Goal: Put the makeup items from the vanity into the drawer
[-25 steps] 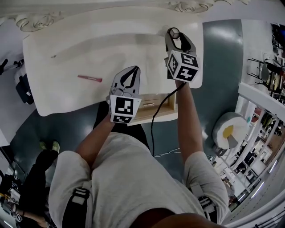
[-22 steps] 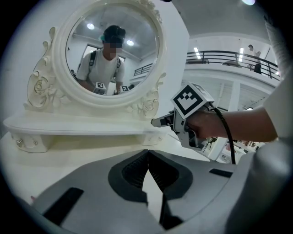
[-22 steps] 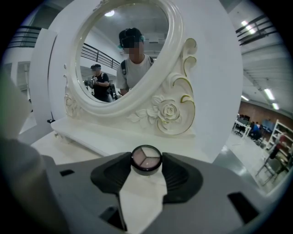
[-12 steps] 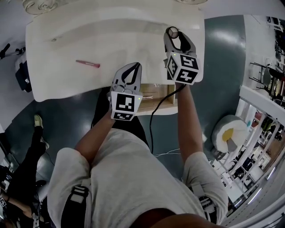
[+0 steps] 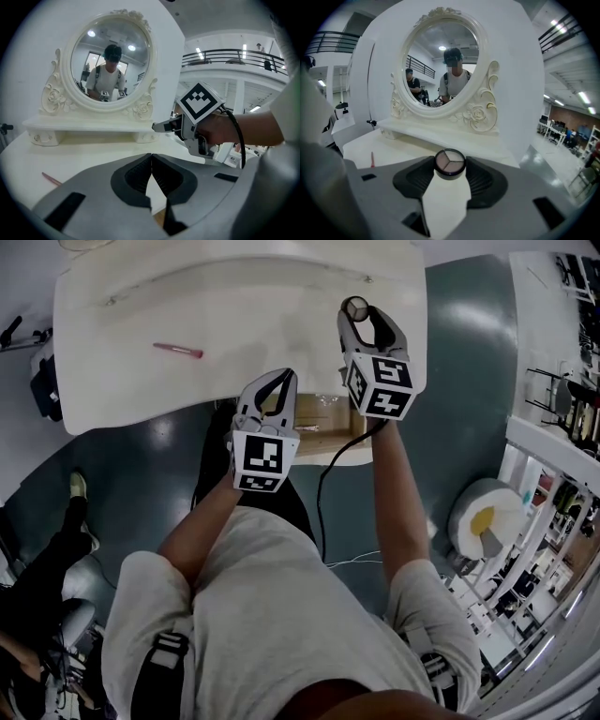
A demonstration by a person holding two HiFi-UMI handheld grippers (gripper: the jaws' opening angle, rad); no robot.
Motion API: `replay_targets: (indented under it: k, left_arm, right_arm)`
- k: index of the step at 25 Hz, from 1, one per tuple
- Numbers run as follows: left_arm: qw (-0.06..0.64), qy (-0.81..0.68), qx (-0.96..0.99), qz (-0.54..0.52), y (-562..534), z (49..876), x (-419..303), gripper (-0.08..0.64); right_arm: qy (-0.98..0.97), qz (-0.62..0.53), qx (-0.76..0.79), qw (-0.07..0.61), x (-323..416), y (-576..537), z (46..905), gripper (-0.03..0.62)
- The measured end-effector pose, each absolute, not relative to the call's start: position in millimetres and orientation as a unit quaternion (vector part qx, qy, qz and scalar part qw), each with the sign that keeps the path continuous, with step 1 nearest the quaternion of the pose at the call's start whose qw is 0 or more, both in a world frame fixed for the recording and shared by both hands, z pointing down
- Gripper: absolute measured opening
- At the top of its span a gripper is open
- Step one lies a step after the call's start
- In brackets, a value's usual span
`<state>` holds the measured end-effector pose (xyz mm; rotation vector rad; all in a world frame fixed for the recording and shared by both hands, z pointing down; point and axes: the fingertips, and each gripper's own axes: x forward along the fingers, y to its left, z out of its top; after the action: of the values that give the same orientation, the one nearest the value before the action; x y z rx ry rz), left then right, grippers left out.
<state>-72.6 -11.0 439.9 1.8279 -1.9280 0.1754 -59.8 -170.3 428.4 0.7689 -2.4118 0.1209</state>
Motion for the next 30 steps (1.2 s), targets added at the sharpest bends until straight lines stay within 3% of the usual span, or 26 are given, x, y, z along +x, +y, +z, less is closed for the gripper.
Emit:
replay_targets:
  k: [23,30]
  left_arm:
    - [0.22,-0.693,0.677,0.111,59.3,459.2,-10.4,0.006]
    - [0.239,-0.664,0.688,0.167,69.0,488.8,14.2,0.006]
  right_arm:
    - [-0.941,0.056,0.189,0.275,-3.9,-44.5,456.0,0.222]
    - [-0.944,0.044,0.09,0.315,38.3,-0.3,481.6,0.222]
